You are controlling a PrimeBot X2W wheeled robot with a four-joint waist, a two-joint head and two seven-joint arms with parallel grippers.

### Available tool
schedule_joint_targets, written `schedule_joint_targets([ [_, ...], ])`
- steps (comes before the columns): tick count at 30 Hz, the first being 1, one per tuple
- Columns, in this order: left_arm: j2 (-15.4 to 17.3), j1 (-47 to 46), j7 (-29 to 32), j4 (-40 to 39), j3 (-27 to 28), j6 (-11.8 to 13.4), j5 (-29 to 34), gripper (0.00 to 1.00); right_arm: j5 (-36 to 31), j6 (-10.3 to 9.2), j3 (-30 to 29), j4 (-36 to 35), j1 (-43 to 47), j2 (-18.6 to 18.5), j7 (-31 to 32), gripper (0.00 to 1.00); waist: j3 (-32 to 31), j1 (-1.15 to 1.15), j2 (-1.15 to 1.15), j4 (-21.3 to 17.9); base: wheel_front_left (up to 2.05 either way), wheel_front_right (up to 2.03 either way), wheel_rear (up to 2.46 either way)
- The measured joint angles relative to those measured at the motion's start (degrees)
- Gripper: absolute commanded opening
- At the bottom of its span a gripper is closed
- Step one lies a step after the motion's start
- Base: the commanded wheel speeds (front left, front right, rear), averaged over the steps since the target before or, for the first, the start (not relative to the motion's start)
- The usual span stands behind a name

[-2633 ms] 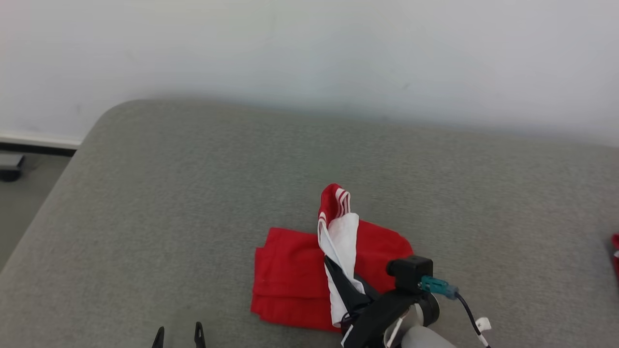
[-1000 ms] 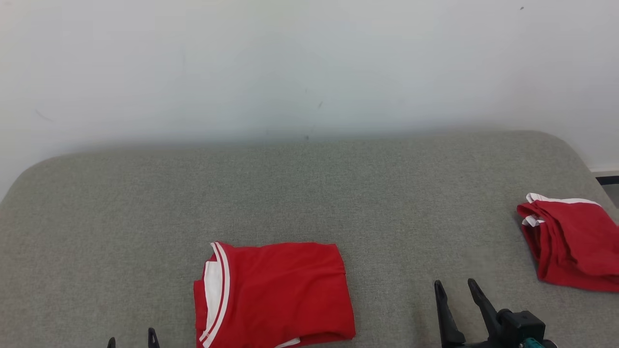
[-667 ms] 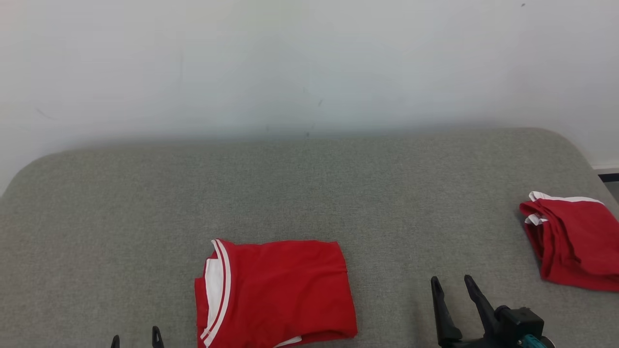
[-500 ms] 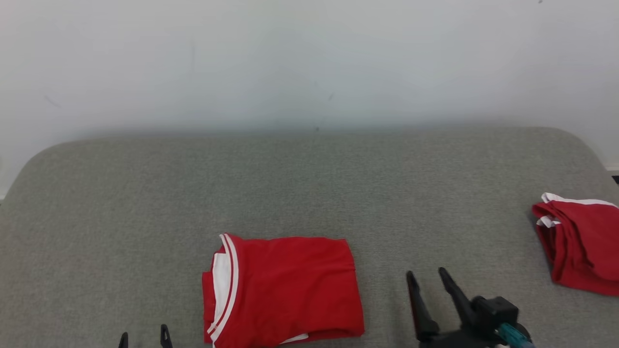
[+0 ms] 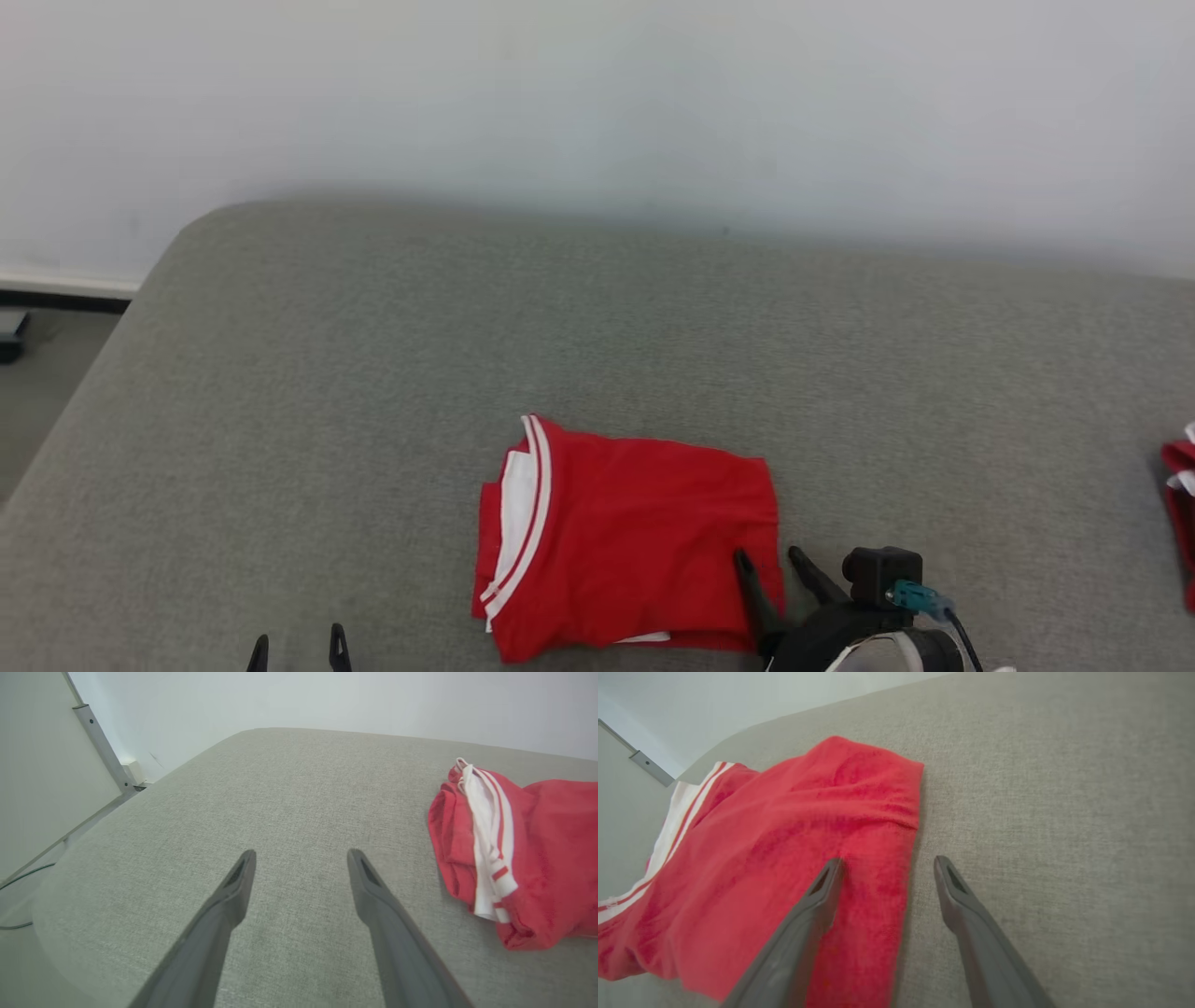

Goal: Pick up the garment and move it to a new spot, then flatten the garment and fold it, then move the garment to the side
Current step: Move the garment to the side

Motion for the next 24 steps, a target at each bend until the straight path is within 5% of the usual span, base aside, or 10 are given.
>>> schedule_joint_targets([
  [2, 0.1, 0.0, 0.0, 0.0, 0.5, -0.4, 0.3, 1.0, 2.5, 0.0, 1.9, 2.9, -1.6, 0.0, 0.7, 1.0, 0.2, 0.0, 0.0, 1.2, 0.0, 0.0, 0.0],
  [3, 0.0, 0.0, 0.0, 0.0, 0.8, -0.5, 0.4, 1.0, 4.7, 0.0, 3.4, 3.2, -2.1, 0.0, 0.7, 0.87, 0.3, 0.0, 0.0, 1.7, 0.0, 0.0, 0.0],
  [4, 0.0, 0.0, 0.0, 0.0, 0.9, -0.5, 0.4, 1.0, 6.2, 0.0, 4.7, 3.8, -2.6, 0.0, 1.0, 0.37, 0.5, 0.0, 0.0, 2.1, 0.0, 0.0, 0.0],
  [5, 0.0, 0.0, 0.0, 0.0, 1.2, -0.5, 0.4, 1.0, 7.3, 0.0, 5.5, 4.4, -3.1, 0.0, 1.1, 0.25, 0.6, 0.0, 0.0, 2.3, 0.0, 0.0, 0.0],
  [6, 0.1, 0.1, 0.0, 0.0, 1.3, -0.5, 0.4, 1.0, 8.5, 0.0, 6.4, 5.0, -3.7, 0.1, 1.0, 0.0, 0.8, 0.0, 0.0, 2.4, 0.0, 0.0, 0.0],
  [15, 0.0, 0.1, 0.0, -0.4, 0.6, -0.1, -0.3, 1.0, 9.2, 0.0, 8.2, 5.8, -6.9, 0.1, -0.1, 0.0, 0.8, 0.0, 0.0, -2.4, 0.0, 0.0, 0.0],
  [24, 0.0, -2.9, 0.0, -0.7, -0.7, 1.2, -2.8, 1.0, 4.3, 0.0, 5.7, 2.0, -7.3, 0.0, -0.2, 0.0, 0.8, 0.0, 0.0, -14.7, 0.0, 0.0, 0.0],
])
